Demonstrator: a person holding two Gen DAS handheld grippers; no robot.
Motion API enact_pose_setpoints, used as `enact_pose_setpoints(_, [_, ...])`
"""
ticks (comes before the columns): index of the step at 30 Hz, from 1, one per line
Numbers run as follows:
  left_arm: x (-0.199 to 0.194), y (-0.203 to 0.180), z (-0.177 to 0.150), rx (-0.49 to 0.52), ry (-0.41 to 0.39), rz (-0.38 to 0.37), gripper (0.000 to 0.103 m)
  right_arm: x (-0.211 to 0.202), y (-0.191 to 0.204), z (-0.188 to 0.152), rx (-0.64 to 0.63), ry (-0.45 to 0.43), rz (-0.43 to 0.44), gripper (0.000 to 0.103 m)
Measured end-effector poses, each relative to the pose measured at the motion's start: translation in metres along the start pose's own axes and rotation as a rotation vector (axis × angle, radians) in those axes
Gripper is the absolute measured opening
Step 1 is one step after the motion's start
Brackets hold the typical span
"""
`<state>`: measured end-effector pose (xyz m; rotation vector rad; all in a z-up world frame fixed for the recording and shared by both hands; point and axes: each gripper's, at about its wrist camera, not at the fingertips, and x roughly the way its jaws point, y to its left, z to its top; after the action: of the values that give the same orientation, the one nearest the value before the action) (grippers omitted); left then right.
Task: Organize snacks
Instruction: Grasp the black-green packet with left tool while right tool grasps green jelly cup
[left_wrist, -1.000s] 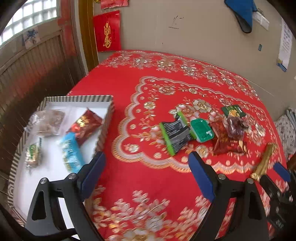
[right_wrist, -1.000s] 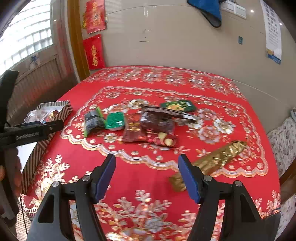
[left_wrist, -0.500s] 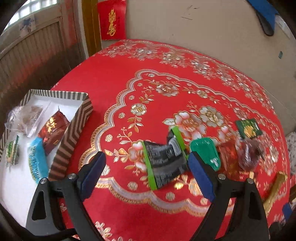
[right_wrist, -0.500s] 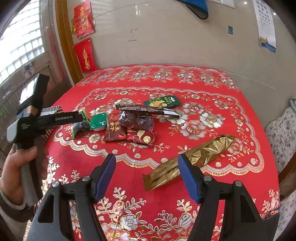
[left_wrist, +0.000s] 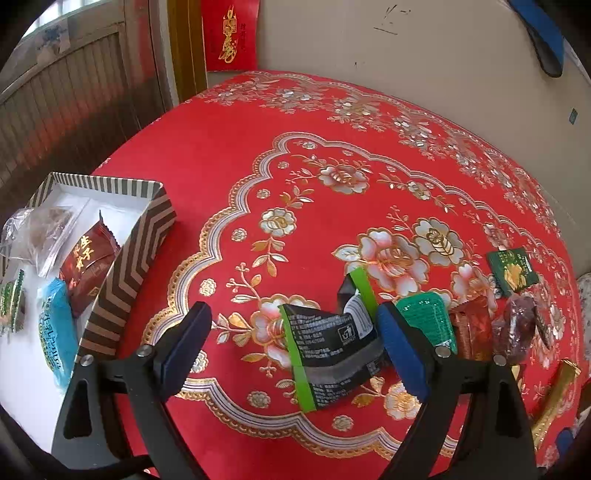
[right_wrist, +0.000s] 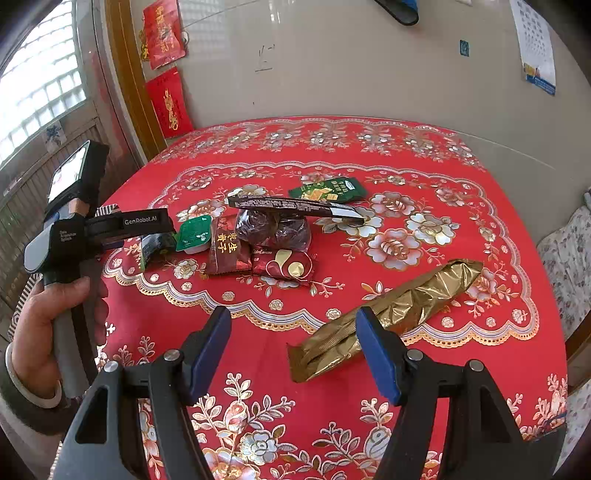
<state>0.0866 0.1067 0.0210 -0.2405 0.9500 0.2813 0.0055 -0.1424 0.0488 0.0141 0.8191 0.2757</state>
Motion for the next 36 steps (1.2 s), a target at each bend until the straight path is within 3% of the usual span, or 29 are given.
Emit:
enact_pose_setpoints(8, [0.001,0.006,0.001,-0.009,0.008,-0.025,0.087,0.002,0.006,0.005,-0.003,0.004,0.022,0.07])
enact_pose_setpoints(11, [0.001,0.006,0.001,-0.001,0.014,-0.042,0.079,0.004,0.01,0.008,-0.011,0.006,0.027,0.07])
enact_pose_setpoints(16, [-0.002,0.004,-0.001,0.018,0.025,-0.067,0.053,0.004,0.011,0.01,-0.006,0.001,0.036,0.07])
enact_pose_setpoints(19, [-0.007,0.004,-0.005,0.037,0.02,-0.07,0.048,0.006,0.015,0.015,-0.011,-0.008,0.049,0.07])
enact_pose_setpoints(23, [-0.019,0.017,-0.015,0.038,0.0,-0.07,0.045,0.016,0.031,0.028,-0.019,-0.022,0.109,0.07])
enact_pose_setpoints(29, [-0.04,0.039,-0.031,0.056,-0.026,-0.052,0.043,0.061,0.062,0.057,0.05,0.047,0.33,0.07])
enact_pose_setpoints(36, [-0.046,0.045,-0.039,0.088,-0.036,-0.059,0.043,0.111,0.073,0.059,0.124,0.17,0.406,0.07])
